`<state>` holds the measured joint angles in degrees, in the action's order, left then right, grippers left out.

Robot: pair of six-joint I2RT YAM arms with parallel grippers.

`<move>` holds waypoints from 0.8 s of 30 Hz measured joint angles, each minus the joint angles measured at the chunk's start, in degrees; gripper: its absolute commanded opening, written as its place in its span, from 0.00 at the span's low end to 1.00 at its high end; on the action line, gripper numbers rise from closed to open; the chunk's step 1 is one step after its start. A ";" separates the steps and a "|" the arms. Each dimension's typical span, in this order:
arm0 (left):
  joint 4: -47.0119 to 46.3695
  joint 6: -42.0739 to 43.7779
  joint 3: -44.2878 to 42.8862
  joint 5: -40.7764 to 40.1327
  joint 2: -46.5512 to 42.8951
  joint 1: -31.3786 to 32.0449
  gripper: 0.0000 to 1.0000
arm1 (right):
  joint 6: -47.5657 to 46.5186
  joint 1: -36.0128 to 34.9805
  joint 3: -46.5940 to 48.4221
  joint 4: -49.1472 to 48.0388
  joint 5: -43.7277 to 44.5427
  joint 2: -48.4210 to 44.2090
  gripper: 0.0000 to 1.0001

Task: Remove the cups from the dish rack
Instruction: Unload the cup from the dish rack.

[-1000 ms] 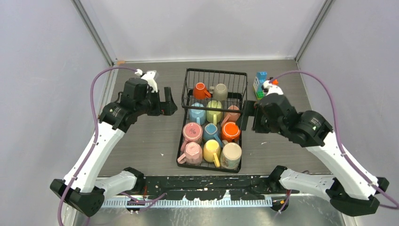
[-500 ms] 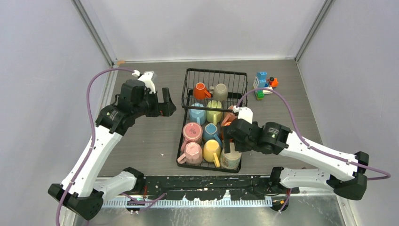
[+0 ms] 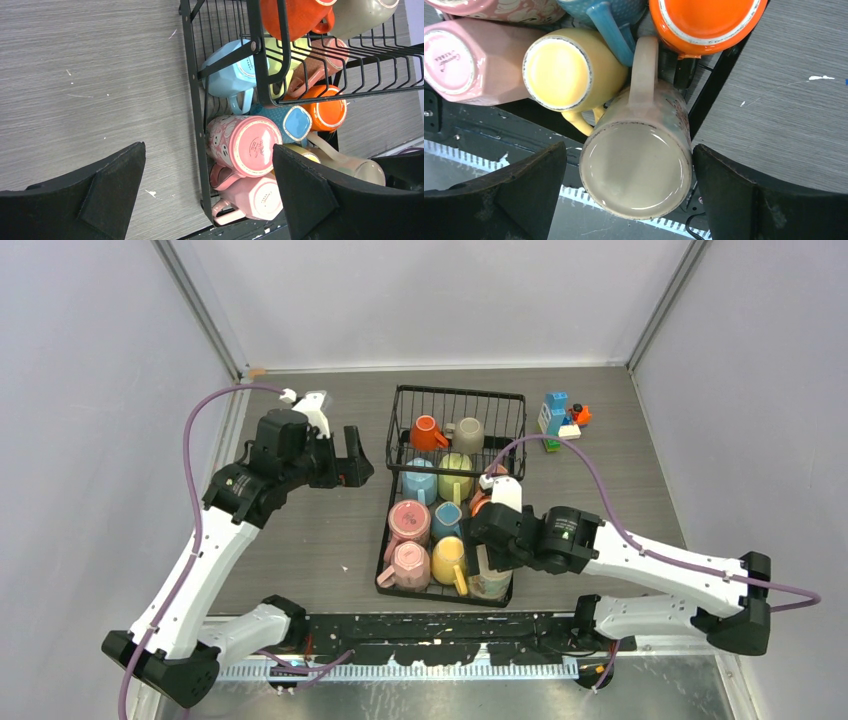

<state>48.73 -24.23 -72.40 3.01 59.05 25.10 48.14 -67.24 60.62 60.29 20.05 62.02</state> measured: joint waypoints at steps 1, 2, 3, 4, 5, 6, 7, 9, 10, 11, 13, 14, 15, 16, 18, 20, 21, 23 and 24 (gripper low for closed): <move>0.00 0.00 0.00 0.00 0.00 0.00 1.00 | 0.11 -0.28 0.00 0.17 0.26 0.42 1.00; 0.00 0.00 0.00 0.00 0.00 0.00 1.00 | 0.31 -0.52 0.00 0.42 0.46 0.83 1.00; 0.02 0.00 0.00 0.00 0.00 0.00 1.00 | 0.50 -0.70 0.00 0.68 0.61 1.29 1.00; 0.00 0.02 0.00 0.00 0.00 0.00 1.00 | 0.72 -0.81 0.00 1.07 0.92 1.49 1.00; 0.00 0.02 0.00 0.00 0.00 0.00 1.00 | 0.94 -1.14 0.00 1.42 1.07 2.05 1.00; 0.02 0.02 0.00 0.00 0.00 0.00 1.00 | 1.20 -1.42 -0.02 1.77 1.36 2.38 1.00; 0.02 0.02 0.00 0.00 0.00 0.00 1.00 | 1.44 -1.68 -0.11 2.05 1.55 2.69 1.00; 0.02 0.02 0.00 0.00 0.00 0.00 1.00 | 1.77 -2.21 -0.22 2.49 1.95 3.37 0.99; 0.00 0.02 0.00 0.00 0.00 0.00 1.00 | 1.86 -2.43 -0.22 2.64 2.08 3.72 0.98; 0.02 0.02 0.00 0.00 0.00 0.00 1.00 | 2.01 -2.71 -0.22 2.75 2.25 4.17 0.96; 0.02 0.00 0.00 0.00 0.00 0.00 1.00 | 2.21 -2.97 -0.26 2.78 2.45 4.87 0.92; 0.02 0.00 0.00 0.00 0.00 0.00 1.00 | 2.27 -3.10 -0.35 2.78 2.54 5.16 0.90; 0.02 0.00 0.00 0.00 0.00 0.00 1.00 | 2.40 -3.21 -0.55 2.75 2.64 5.38 0.88; 0.02 0.00 0.00 0.00 0.00 0.00 1.00 | 2.47 -3.21 -0.74 2.78 2.73 5.53 0.85; 0.02 -0.15 0.02 0.00 0.00 0.00 1.00 | 2.69 -3.28 -0.96 2.69 3.06 5.62 0.80; 0.04 -0.46 0.02 0.02 0.00 0.00 1.00 | 2.80 -3.37 -0.98 2.73 3.28 5.62 0.74; 0.04 -0.63 0.02 0.04 0.00 0.00 1.00 | 2.89 -3.43 -1.03 2.71 3.39 5.62 0.69; 0.04 -0.81 0.04 0.04 0.00 0.00 1.00 | 3.04 -3.54 -1.05 2.71 3.61 5.62 0.59; 0.07 -0.85 0.07 0.04 0.00 0.00 1.00 | 3.08 -3.58 -1.05 2.71 3.72 5.62 0.53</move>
<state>48.80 -25.08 -72.34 3.05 59.05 25.10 51.22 -70.83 59.57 63.00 23.77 67.64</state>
